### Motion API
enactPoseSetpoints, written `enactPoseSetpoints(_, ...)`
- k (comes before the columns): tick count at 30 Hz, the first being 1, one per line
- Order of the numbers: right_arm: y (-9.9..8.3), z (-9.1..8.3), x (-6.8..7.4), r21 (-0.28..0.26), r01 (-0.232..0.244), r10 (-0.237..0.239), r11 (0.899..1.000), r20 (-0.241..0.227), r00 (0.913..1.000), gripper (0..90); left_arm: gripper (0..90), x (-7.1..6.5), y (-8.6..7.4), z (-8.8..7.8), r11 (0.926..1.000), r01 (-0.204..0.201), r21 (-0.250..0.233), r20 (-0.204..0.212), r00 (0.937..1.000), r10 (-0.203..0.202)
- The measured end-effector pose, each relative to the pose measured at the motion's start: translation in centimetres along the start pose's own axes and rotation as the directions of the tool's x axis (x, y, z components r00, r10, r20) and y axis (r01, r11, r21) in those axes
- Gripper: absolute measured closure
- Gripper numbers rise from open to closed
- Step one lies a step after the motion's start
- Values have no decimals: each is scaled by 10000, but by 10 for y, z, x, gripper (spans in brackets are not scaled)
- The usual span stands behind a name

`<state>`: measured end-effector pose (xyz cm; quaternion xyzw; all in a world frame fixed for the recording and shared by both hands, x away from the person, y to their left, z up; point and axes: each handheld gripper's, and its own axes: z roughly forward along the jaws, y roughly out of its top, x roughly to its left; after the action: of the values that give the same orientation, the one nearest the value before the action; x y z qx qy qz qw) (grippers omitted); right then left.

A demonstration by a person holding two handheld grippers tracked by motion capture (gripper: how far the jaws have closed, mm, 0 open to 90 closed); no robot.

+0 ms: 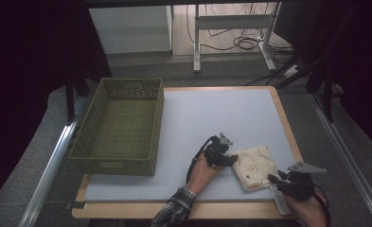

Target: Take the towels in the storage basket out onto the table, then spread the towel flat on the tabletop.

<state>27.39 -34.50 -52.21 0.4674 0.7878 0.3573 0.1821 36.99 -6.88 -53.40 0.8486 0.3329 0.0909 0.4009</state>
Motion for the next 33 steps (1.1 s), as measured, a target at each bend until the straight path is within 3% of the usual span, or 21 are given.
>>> enactPoseSetpoints(3, -1, 0, 1, -4, -113, 113, 9999, -305, 9995, 775, 493, -3, 2, -2, 9995, -6, 322, -133, 9999, 11)
enactPoseSetpoints(5, -1, 0, 2, -28, -186, 184, 9998, -408, 9990, 803, 537, -5, 3, -2, 9991, 55, 416, -90, 9999, -51)
enactPoseSetpoints(9, -1, 0, 1, 22, -383, 383, 9993, -522, 9979, 819, 791, -10, 4, -2, 9988, -97, 477, 443, 9990, 76)
enactPoseSetpoints(12, 1, -1, 1, 78, -424, 428, 9991, -528, 9977, 823, 840, -12, 5, -3, 9987, -221, 454, 375, 9991, 204)
enactPoseSetpoints(23, 15, -7, 7, -308, -450, 414, 9985, -1085, 9932, 824, 845, 0, 12, -27, 9991, -434, 9, 143, 9990, 434)
enactPoseSetpoints(33, 36, -6, 23, -843, -239, 99, 9961, -1627, 9866, 823, 841, 11, 17, -58, 9974, -704, 154, -376, 9968, 709)
